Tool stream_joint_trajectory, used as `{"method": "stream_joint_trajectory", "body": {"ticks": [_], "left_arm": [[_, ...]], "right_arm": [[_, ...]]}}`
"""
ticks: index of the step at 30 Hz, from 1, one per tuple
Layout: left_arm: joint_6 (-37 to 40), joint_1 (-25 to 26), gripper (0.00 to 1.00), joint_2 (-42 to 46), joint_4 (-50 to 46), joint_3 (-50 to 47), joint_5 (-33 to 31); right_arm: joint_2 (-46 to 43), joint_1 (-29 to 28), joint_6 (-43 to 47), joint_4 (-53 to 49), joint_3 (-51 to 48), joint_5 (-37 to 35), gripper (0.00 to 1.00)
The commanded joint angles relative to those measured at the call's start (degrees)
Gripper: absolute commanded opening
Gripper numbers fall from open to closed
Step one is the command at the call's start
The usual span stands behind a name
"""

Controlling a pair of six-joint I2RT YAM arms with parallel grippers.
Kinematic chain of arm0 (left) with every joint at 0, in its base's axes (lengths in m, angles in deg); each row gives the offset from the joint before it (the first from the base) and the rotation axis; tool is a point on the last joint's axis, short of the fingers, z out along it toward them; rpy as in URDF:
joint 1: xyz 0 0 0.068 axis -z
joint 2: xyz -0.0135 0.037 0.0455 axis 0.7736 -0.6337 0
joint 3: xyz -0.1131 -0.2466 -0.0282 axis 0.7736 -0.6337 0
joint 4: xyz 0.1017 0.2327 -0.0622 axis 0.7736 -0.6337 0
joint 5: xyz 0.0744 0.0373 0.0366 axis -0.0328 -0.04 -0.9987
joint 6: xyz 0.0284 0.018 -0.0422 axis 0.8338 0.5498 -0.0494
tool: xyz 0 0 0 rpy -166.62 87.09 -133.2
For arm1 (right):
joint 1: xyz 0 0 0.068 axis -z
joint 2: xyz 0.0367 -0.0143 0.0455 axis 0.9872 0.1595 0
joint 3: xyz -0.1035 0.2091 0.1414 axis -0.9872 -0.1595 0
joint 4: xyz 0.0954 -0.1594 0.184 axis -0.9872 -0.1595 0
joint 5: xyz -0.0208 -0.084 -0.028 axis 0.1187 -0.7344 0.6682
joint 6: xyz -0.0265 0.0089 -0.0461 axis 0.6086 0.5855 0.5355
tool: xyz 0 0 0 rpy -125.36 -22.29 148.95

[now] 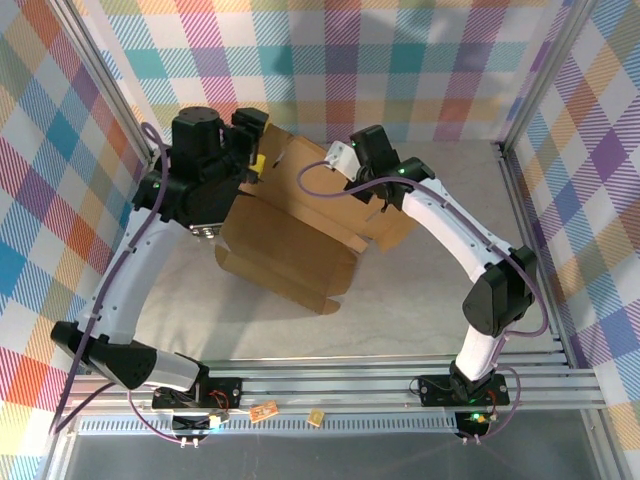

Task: Fold the paper box

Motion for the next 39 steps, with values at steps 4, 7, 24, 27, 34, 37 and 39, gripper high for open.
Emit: {"method": "stream_joint_trajectory", "body": {"ticks": [4, 7, 24, 27, 34, 37, 39], "left_arm": [[-10.23, 1.52, 0.75, -2.56, 8.28, -1.18, -2.12], [-11.43, 1.78, 0.72, -4.28, 6.54, 0.36, -0.81], [4.97, -4.87, 0.66, -4.38, -11.85, 11.15, -0.28], [7.00, -6.21, 0.65, -6.04, -4.99, 7.08, 4.31], [12.36, -4.14, 0.65, -14.45, -0.28, 10.58, 10.98], [14.30, -2.99, 0.65, -15.90, -3.89, 11.81, 11.85], [15.05, -2.70, 0.64, -15.62, -5.37, 10.71, 11.54]], "right_arm": [[-1.07, -1.79, 2.87, 3.92, 0.35, -2.23, 0.00], [-1.10, -2.23, 2.56, 4.36, 0.26, -3.02, 0.00], [-1.24, -3.77, 4.98, 8.36, -2.16, -6.51, 0.00], [-1.18, -3.89, 4.97, 8.42, -1.68, -6.37, 0.00], [-0.99, -4.78, 5.41, 8.62, -1.67, -6.89, 0.00], [-1.14, -4.87, 5.50, 8.61, -1.66, -7.05, 0.00], [-1.37, -4.91, 5.59, 8.60, -1.70, -7.22, 0.00]]}}
